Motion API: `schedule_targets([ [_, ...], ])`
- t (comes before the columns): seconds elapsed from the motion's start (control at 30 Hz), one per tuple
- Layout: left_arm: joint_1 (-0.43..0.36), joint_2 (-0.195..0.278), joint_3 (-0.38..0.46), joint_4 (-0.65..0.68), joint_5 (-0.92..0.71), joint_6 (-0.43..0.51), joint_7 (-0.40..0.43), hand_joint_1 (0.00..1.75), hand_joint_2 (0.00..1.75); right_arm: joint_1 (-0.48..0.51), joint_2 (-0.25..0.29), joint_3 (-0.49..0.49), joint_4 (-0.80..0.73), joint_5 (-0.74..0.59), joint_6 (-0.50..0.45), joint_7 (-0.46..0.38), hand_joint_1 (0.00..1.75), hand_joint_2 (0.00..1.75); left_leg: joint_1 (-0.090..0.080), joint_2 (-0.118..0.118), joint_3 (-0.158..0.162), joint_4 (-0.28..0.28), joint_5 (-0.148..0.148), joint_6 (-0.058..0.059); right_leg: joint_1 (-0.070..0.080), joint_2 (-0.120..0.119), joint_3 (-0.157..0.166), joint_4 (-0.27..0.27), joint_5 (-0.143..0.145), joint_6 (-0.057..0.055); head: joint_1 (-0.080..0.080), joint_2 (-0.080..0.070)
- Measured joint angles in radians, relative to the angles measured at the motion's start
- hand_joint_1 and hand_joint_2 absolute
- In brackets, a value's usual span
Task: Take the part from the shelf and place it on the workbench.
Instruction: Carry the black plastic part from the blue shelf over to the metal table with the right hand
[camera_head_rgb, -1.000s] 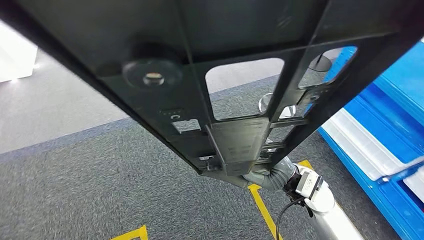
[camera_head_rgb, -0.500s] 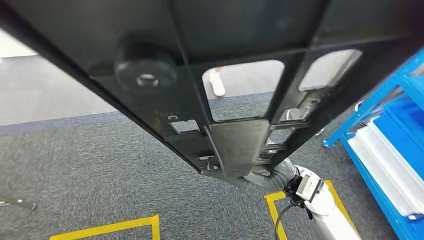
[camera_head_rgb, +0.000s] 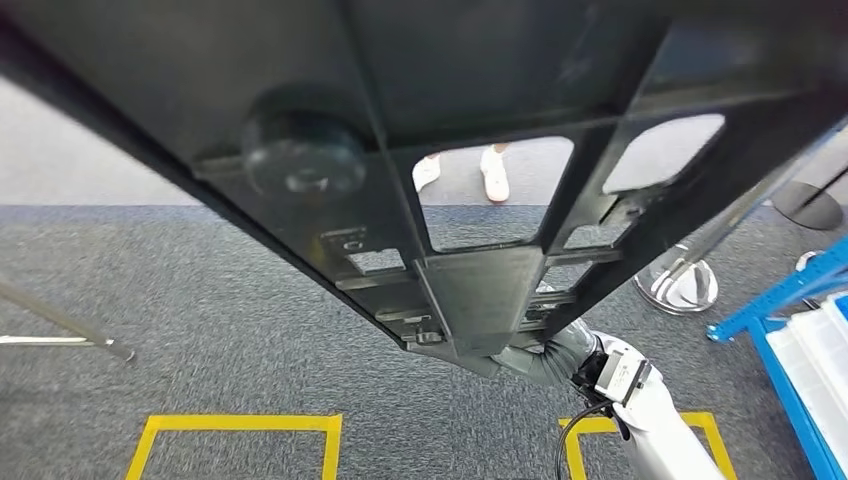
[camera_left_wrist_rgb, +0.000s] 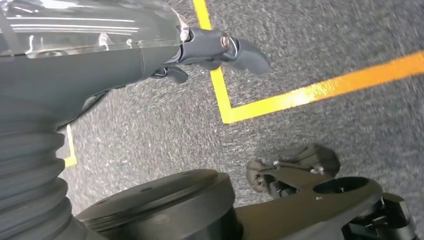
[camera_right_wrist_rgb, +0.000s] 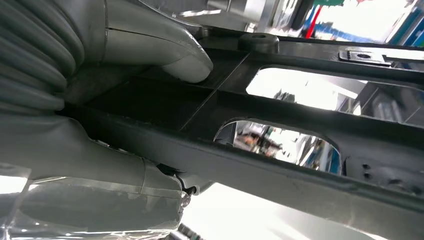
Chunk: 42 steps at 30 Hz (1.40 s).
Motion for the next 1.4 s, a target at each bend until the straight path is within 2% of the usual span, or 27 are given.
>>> schedule_targets([
  [0.07, 0.003, 0.0, 0.0, 0.0, -0.003, -0.002, 0.002, 0.0, 1.75, 0.0, 0.0, 0.0, 0.0, 0.0, 0.0, 0.0, 1.75, 1.75, 0.002, 0.021, 0.063, -0.112, 0.061, 0.001, 0.0, -0.024, 0.006, 0.001, -0.005, 0.004, 0.0, 0.0],
  [0.13, 0.008, 0.001, 0.0, 0.0, -0.006, -0.003, 0.005, 0.0, 1.75, 0.0, 0.0, 0.0, 0.0, 0.0, 0.0, 0.0, 1.75, 1.75, -0.007, 0.058, 0.123, -0.229, 0.096, 0.013, 0.004, -0.044, 0.01, 0.002, -0.009, 0.01, 0.0, 0.0],
  [0.2, 0.013, 0.002, 0.0, 0.0, -0.008, -0.003, 0.006, 0.0, 1.75, -0.001, 0.0, 0.0, 0.0, -0.001, 0.0, 0.0, 1.75, 1.75, -0.017, 0.068, 0.135, -0.264, 0.095, 0.03, 0.007, -0.063, 0.011, 0.002, -0.011, 0.019, 0.0, 0.0],
  [0.27, 0.016, 0.002, 0.001, 0.0, -0.009, -0.003, 0.006, 0.0, 1.75, -0.003, 0.0, 0.0, 0.0, -0.001, 0.0, 0.0, 1.75, 1.75, -0.016, 0.045, 0.134, -0.273, 0.101, 0.044, 0.006, -0.074, 0.013, 0.004, -0.015, 0.028, 0.0, 0.0],
  [0.33, 0.015, 0.002, 0.001, 0.0, -0.009, -0.003, 0.006, 0.0, 1.75, -0.004, 0.001, 0.0, 0.0, -0.001, 0.0, -0.001, 1.75, 1.75, -0.01, 0.023, 0.14, -0.284, 0.109, 0.056, 0.001, -0.028, -0.002, 0.048, -0.046, 0.035, 0.0, 0.0],
  [0.4, 0.013, 0.002, 0.001, 0.0, -0.01, -0.003, 0.006, 0.0, 1.75, -0.001, 0.002, -0.001, 0.0, -0.001, 0.0, -0.001, 1.75, 1.75, -0.007, 0.002, 0.141, -0.287, 0.113, 0.063, -0.003, 0.034, -0.061, 0.169, -0.105, 0.038, 0.0, 0.0],
  [0.43, 0.013, 0.002, 0.001, 0.0, -0.01, -0.003, 0.006, 0.0, 1.75, 0.002, 0.002, -0.002, 0.001, -0.001, 0.0, -0.001, 1.75, 1.75, -0.008, -0.01, 0.14, -0.286, 0.113, 0.064, -0.003, 0.047, -0.096, 0.236, -0.13, 0.039, 0.0, 0.0],
  [0.47, 0.013, 0.002, 0.001, 0.0, -0.01, -0.003, 0.006, 0.0, 1.75, 0.004, 0.002, -0.002, 0.002, -0.001, 0.0, -0.001, 1.75, 1.75, -0.007, -0.023, 0.14, -0.285, 0.113, 0.064, -0.004, 0.051, -0.121, 0.279, -0.137, 0.041, 0.0, 0.0],
  [0.5, 0.013, 0.002, 0.001, 0.0, -0.011, -0.003, 0.006, 0.0, 1.75, 0.005, 0.002, -0.002, 0.002, -0.001, 0.001, 0.0, 1.75, 1.75, -0.007, -0.037, 0.139, -0.283, 0.113, 0.064, -0.005, 0.053, -0.13, 0.288, -0.126, 0.042, 0.0, 0.0],
  [0.53, 0.013, 0.001, 0.0, 0.0, -0.012, -0.004, 0.007, 0.0, 1.75, 0.005, 0.002, -0.002, 0.003, -0.001, 0.001, 0.0, 1.75, 1.75, -0.006, -0.05, 0.14, -0.28, 0.112, 0.062, -0.008, 0.055, -0.119, 0.258, -0.096, 0.043, 0.0, 0.0],
  [0.57, 0.013, 0.0, 0.0, 0.0, -0.014, -0.004, 0.007, 0.0, 1.75, 0.005, 0.002, -0.002, 0.004, -0.001, 0.002, 0.0, 1.75, 1.75, -0.005, -0.064, 0.14, -0.275, 0.109, 0.058, -0.012, 0.063, -0.092, 0.196, -0.055, 0.044, 0.0, 0.0],
  [0.63, 0.011, -0.001, -0.001, 0.0, -0.016, -0.004, 0.008, 0.0, 1.75, 0.003, 0.002, -0.002, 0.004, -0.001, 0.003, 0.0, 1.75, 1.75, -0.004, -0.088, 0.133, -0.26, 0.103, 0.047, -0.019, 0.101, -0.04, 0.076, -0.007, 0.046, 0.0, 0.0],
  [0.7, 0.01, -0.001, -0.001, 0.0, -0.015, -0.004, 0.009, 0.0, 1.75, 0.001, 0.003, -0.002, 0.004, -0.001, 0.005, 0.0, 1.75, 1.75, -0.002, -0.107, 0.119, -0.252, 0.101, 0.035, -0.018, 0.123, -0.024, 0.033, -0.005, 0.044, 0.0, 0.0],
  [0.73, 0.01, -0.001, -0.001, 0.0, -0.015, -0.005, 0.009, 0.0, 1.75, -0.001, 0.003, -0.002, 0.004, -0.001, 0.005, 0.0, 1.75, 1.75, 0.0, -0.117, 0.114, -0.252, 0.102, 0.029, -0.017, 0.116, -0.024, 0.03, -0.005, 0.039, 0.0, 0.0],
  [0.77, 0.01, -0.001, -0.001, 0.0, -0.015, -0.005, 0.009, 0.0, 1.75, -0.004, 0.003, -0.002, 0.004, -0.001, 0.006, 0.001, 1.75, 1.75, 0.001, -0.116, 0.112, -0.251, 0.102, 0.023, -0.016, 0.104, -0.022, 0.028, -0.004, 0.032, 0.0, 0.0],
  [0.83, 0.01, -0.001, -0.001, 0.0, -0.015, -0.005, 0.009, 0.0, 1.75, -0.01, 0.001, -0.002, 0.003, -0.001, 0.006, 0.001, 1.75, 1.75, 0.0, -0.078, 0.098, -0.216, 0.079, 0.013, -0.016, 0.08, -0.017, 0.022, -0.003, 0.017, 0.0, 0.0],
  [0.9, 0.006, -0.001, 0.0, 0.0, -0.015, -0.005, 0.01, 0.0, 1.75, -0.012, 0.0, -0.002, 0.003, -0.001, 0.006, 0.002, 1.75, 1.75, -0.001, -0.025, 0.053, -0.11, 0.02, 0.005, -0.011, 0.052, -0.013, 0.019, -0.005, 0.006, 0.0, 0.0],
  [0.97, 0.0, -0.001, 0.0, 0.0, -0.015, -0.005, 0.009, 0.0, 1.75, -0.012, 0.0, -0.002, 0.003, -0.001, 0.005, 0.006, 1.75, 1.75, 0.0, -0.008, 0.003, 0.003, -0.026, 0.001, -0.005, 0.022, -0.012, 0.02, -0.008, 0.002, 0.0, 0.0],
  [1.0, -0.002, 0.0, 0.0, 0.0, -0.015, -0.006, 0.01, 0.0, 1.75, -0.012, 0.0, -0.002, 0.003, -0.001, 0.005, 0.009, 1.75, 1.75, 0.0, -0.004, -0.002, 0.021, -0.026, 0.001, -0.002, 0.008, -0.011, 0.02, -0.009, 0.001, 0.0, 0.0],
  [1.03, -0.002, 0.0, 0.0, 0.0, -0.018, -0.006, 0.011, 0.0, 1.75, -0.012, 0.0, -0.002, 0.002, -0.001, 0.004, 0.012, 1.75, 1.75, 0.0, 0.0, 0.012, -0.001, -0.007, 0.003, 0.0, -0.006, -0.01, 0.02, -0.011, 0.001, 0.0, 0.0],
  [1.07, 0.0, 0.0, -0.001, 0.0, -0.021, -0.007, 0.013, 0.0, 1.75, -0.012, 0.0, -0.002, 0.0, -0.001, 0.002, 0.015, 1.75, 1.75, -0.001, 0.008, 0.044, -0.058, 0.025, 0.008, 0.002, -0.018, -0.007, 0.02, -0.013, 0.001, 0.0, 0.0],
  [1.13, 0.004, 0.0, -0.001, 0.0, -0.03, -0.009, 0.019, 0.0, 1.75, -0.012, 0.0, -0.002, -0.007, 0.0, -0.003, 0.02, 1.75, 1.75, -0.011, 0.048, 0.112, -0.191, 0.072, 0.023, 0.006, -0.038, -0.002, 0.02, -0.017, 0.004, 0.0, 0.0],
  [1.2, 0.006, 0.001, -0.002, 0.0, -0.037, -0.012, 0.024, 0.0, 1.75, -0.013, 0.0, -0.003, -0.017, 0.001, -0.008, 0.024, 1.75, 1.75, -0.024, 0.075, 0.137, -0.252, 0.08, 0.039, 0.008, -0.058, -0.001, 0.019, -0.018, 0.011, 0.0, 0.0],
  [1.27, 0.006, 0.001, -0.002, 0.0, -0.041, -0.015, 0.027, 0.0, 1.75, -0.016, 0.0, -0.004, -0.024, 0.002, -0.009, 0.032, 1.75, 1.75, -0.025, 0.057, 0.137, -0.262, 0.085, 0.049, 0.009, -0.079, 0.001, 0.017, -0.02, 0.021, 0.0, 0.0],
  [1.3, 0.006, 0.001, -0.002, 0.0, -0.042, -0.016, 0.029, 0.0, 1.75, -0.02, 0.0, -0.004, -0.027, 0.002, -0.008, 0.036, 1.75, 1.75, -0.022, 0.044, 0.141, -0.27, 0.089, 0.053, 0.007, -0.069, 0.002, 0.021, -0.024, 0.025, 0.0, 0.0],
  [1.33, 0.005, 0.001, -0.002, 0.0, -0.043, -0.016, 0.029, 0.0, 1.75, -0.025, 0.001, -0.005, -0.028, 0.0, -0.007, 0.039, 1.75, 1.75, -0.018, 0.033, 0.146, -0.278, 0.094, 0.057, 0.005, -0.046, -0.002, 0.038, -0.037, 0.029, 0.001, 0.0],
  [1.4, 0.003, 0.0, -0.002, 0.0, -0.042, -0.016, 0.03, 0.0, 1.75, -0.035, 0.004, -0.009, -0.025, -0.006, -0.003, 0.041, 1.75, 1.75, -0.013, 0.012, 0.152, -0.286, 0.101, 0.063, 0.0, 0.021, -0.046, 0.134, -0.087, 0.035, 0.001, 0.0],
])
